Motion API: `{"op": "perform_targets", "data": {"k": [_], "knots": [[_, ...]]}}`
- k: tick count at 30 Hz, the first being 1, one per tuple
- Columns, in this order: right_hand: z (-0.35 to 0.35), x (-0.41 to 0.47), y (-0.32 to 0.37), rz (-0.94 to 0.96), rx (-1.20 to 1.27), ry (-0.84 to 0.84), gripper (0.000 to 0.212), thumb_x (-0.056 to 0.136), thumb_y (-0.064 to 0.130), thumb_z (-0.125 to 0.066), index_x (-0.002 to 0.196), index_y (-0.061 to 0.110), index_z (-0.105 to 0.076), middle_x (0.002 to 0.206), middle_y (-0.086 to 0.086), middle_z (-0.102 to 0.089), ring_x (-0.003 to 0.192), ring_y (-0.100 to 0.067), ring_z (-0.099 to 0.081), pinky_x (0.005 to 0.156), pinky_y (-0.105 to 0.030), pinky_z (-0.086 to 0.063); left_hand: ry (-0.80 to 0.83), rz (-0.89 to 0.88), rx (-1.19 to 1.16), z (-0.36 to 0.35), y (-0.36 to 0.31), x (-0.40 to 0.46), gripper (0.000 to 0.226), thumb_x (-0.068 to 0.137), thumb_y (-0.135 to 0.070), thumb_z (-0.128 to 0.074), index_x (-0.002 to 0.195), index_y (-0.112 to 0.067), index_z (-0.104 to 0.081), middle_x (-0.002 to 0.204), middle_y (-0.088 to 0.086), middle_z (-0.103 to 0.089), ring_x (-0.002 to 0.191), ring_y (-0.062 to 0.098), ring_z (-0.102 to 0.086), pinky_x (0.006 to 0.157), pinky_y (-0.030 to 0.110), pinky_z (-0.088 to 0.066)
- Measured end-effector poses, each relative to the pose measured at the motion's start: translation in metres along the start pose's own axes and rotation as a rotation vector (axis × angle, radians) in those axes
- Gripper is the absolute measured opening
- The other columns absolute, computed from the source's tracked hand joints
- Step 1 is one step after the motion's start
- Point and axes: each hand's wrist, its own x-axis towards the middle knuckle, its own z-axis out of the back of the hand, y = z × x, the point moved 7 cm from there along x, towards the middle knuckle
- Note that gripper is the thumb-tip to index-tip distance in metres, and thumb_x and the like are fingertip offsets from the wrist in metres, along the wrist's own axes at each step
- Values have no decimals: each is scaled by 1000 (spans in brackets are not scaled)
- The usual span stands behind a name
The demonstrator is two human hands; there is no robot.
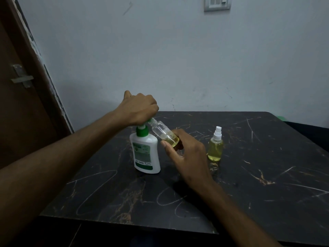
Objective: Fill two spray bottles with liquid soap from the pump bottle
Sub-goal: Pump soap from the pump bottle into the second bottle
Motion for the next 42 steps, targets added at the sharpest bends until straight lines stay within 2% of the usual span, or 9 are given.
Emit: {"op": "perform_targets", "data": {"k": [7, 11, 18, 23, 28, 38, 42], "knots": [[0, -1, 0, -4, 5, 8, 24, 100, 47, -61, 113, 27, -64, 95, 17, -64, 87, 0, -61, 74, -27, -53, -26, 30, -35, 10, 4, 1, 51, 97, -31, -30, 104, -8, -74, 111, 8, -70, 97, 27, -66, 98, 52, -33], [-1, 0, 0, -1, 1, 4, 25, 99, 45, -62, 115, 26, -64, 97, 16, -65, 87, -1, -61, 75, -29, -54, -12, 18, -15, 1, 1, 0, 42, 105, -25, -35, 104, -10, -74, 113, 6, -70, 99, 27, -65, 99, 52, -32], [0, 0, 0, 1, -1, 1, 24, 100, 45, -62, 114, 26, -64, 96, 16, -64, 87, -1, -61, 74, -28, -53, -43, 8, -1, 8, 5, 1, 43, 103, -27, -34, 102, -10, -74, 111, 6, -69, 95, 26, -65, 95, 51, -32], [0, -1, 1, 1, -6, 5, 24, 99, 44, -63, 114, 25, -64, 95, 14, -66, 85, -3, -61, 73, -29, -53, -13, 22, -54, 1, 3, -2, 58, 92, -36, -24, 103, -9, -74, 111, 6, -71, 95, 26, -66, 90, 48, -28], [1, -1, 0, -9, 1, 5, 23, 100, 46, -62, 113, 26, -64, 93, 16, -64, 85, -2, -61, 72, -24, -51, -63, -5, 25, 12, 5, 2, 43, 102, -26, -35, 100, -8, -74, 105, 6, -70, 91, 26, -66, 93, 50, -32], [1, -1, 0, -7, -2, 5, 25, 99, 48, -61, 113, 27, -64, 94, 17, -64, 85, 0, -60, 72, -24, -51, -68, 9, -7, 12, 4, 0, 50, 98, -33, -29, 100, -8, -73, 105, 7, -69, 90, 26, -64, 91, 48, -29], [-1, 0, 0, -5, -10, 6, 25, 100, 50, -59, 113, 29, -63, 94, 17, -63, 86, 1, -60, 73, -24, -52, -42, 12, -4, 3, 2, 0, 43, 103, -28, -33, 100, -11, -73, 111, 5, -68, 97, 25, -64, 91, 48, -28]]}}
